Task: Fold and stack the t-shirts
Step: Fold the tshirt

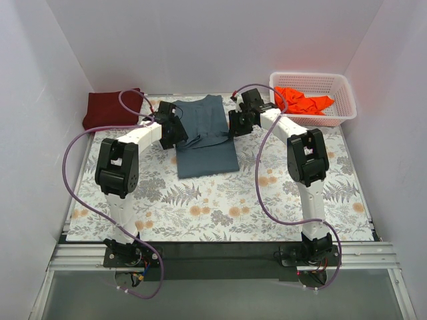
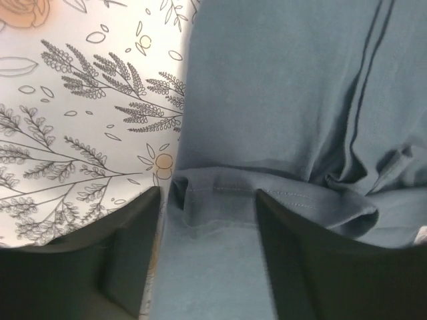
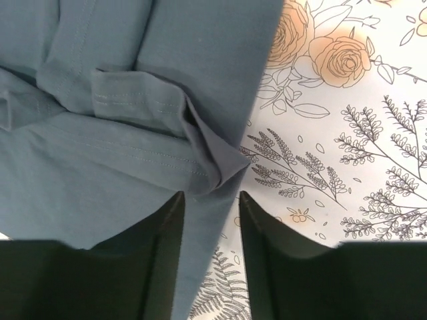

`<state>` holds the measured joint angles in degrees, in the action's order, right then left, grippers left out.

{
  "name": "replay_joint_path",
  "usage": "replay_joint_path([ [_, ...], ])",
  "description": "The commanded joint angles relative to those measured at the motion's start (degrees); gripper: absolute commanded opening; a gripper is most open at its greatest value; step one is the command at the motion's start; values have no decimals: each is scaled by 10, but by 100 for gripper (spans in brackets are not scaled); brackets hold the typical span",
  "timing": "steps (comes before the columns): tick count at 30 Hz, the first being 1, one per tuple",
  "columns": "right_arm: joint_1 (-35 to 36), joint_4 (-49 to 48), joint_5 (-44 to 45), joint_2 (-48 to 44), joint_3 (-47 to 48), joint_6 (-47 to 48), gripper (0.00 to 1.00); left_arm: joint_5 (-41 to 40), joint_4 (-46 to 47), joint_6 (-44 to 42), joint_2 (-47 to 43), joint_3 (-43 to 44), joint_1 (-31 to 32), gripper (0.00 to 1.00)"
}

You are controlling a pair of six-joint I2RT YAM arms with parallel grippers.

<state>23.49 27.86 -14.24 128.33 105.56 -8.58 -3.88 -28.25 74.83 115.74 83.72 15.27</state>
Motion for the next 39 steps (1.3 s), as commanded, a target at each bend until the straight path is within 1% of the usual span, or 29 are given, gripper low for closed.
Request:
replay_joint_path([
  [1, 3, -20, -4, -46, 18, 5, 47, -13, 6, -6, -63, -2, -4, 63],
  [2, 6, -20, 3, -60, 13, 5, 48, -15, 4, -3, -74, -3, -3, 68],
  [3, 9, -21, 6, -66, 11, 5, 48, -13, 0, 2, -86, -7, -2, 70],
  [6, 29, -28, 0, -87, -5, 4, 47, -17, -9, 19, -136, -33, 14, 71],
  [8, 38, -42, -16, -95, -17, 1, 42, -3, -9, 21, -165, -64, 35, 63],
  [9, 44, -47, -22, -96, -29, 1, 40, 4, -9, 23, -172, -74, 42, 58],
  [10, 54, -55, -29, -96, -33, -3, 35, 25, -11, 29, -179, -100, 49, 46],
  [11, 60, -59, -38, -94, -40, -6, 32, 33, -10, 33, -188, -112, 64, 38],
  [12, 70, -62, -42, -93, -48, -8, 28, 38, -8, 36, -191, -123, 72, 33],
  [13, 76, -67, -46, -91, -53, -9, 27, 38, -5, 37, -194, -137, 82, 28],
  [14, 81, -75, -53, -87, -56, -10, 25, 37, -2, 37, -193, -158, 98, 21],
  [16, 96, -88, -58, -83, -71, -12, 21, 38, 7, 40, -190, -176, 105, 19],
  [18, 103, -111, -68, -76, -87, -18, 20, 61, 15, 41, -178, -196, 108, 19],
  [27, 115, -177, -83, -31, -105, -48, 18, 60, 18, 42, -142, -244, 112, 19],
  [34, 115, -198, -59, 9, -82, -44, 18, 73, 21, 47, -160, -300, 113, 19],
  [39, 113, -201, -39, 30, -50, -43, 19, 82, 21, 45, -175, -321, 113, 19],
])
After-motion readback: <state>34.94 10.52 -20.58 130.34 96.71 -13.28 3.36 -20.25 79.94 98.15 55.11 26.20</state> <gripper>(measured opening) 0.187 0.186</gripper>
